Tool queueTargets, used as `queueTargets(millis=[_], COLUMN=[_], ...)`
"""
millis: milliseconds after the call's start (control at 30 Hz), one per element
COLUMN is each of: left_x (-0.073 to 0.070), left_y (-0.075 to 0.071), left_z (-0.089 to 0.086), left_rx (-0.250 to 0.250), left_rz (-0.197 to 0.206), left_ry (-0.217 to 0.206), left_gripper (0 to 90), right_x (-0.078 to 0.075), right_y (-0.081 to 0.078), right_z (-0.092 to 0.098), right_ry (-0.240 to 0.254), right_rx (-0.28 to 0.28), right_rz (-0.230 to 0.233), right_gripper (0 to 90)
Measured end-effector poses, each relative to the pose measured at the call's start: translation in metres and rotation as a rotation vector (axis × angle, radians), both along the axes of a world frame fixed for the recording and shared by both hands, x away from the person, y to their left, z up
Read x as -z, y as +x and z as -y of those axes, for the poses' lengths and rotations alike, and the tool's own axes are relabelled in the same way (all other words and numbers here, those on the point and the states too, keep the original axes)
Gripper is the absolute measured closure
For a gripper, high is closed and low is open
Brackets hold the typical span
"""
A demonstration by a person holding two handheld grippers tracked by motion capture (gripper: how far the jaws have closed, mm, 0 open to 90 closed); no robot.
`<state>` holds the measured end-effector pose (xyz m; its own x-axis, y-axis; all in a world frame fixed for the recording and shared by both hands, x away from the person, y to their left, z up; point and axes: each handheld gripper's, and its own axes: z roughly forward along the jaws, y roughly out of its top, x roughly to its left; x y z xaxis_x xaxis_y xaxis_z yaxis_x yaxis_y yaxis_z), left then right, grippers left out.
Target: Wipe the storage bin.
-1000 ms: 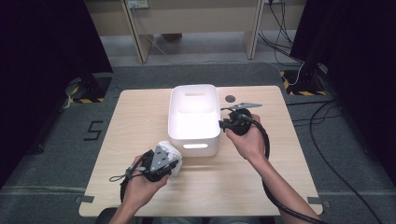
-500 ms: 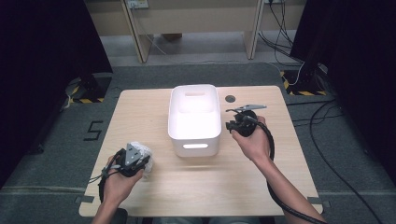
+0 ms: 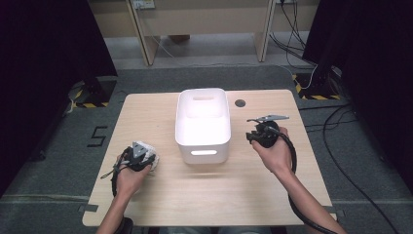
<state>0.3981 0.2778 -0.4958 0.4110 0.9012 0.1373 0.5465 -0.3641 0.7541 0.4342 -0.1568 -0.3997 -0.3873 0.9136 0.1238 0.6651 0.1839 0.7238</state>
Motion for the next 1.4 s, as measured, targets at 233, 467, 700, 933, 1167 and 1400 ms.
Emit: queueTargets(millis=[233,467,700,933,1167,1400], left_x=[0.003,-0.002,-0.011,-0.017,-0.02,-0.025], left_y=[0.003,-0.01,-0.033,-0.051,-0.069,-0.095], left_z=[0.001,-0.002,-0.004,-0.015,-0.029,-0.046], left_rx=[0.005,0.042,0.082,0.081,0.052,0.014], left_rz=[0.017,0.012,0.004,0.013,0.022,0.062], left_ry=[-0.038,-0.031,-0.008,-0.008,-0.023,-0.059], left_gripper=[41.7,29.4,24.6,23.8,23.9,25.4], right_x=[0.007,0.011,0.015,0.017,0.017,0.018], right_y=[-0.001,-0.005,-0.01,-0.013,-0.015,-0.025], right_z=[0.011,0.02,0.027,0.031,0.032,0.04], right_ry=[-0.007,-0.005,-0.011,-0.015,-0.015,-0.014], right_rx=[0.02,0.032,0.038,0.037,0.037,0.043], right_rz=[0.004,-0.002,-0.012,-0.012,-0.01,0.006], right_gripper=[66.6,64.4,63.8,63.4,63.1,62.0])
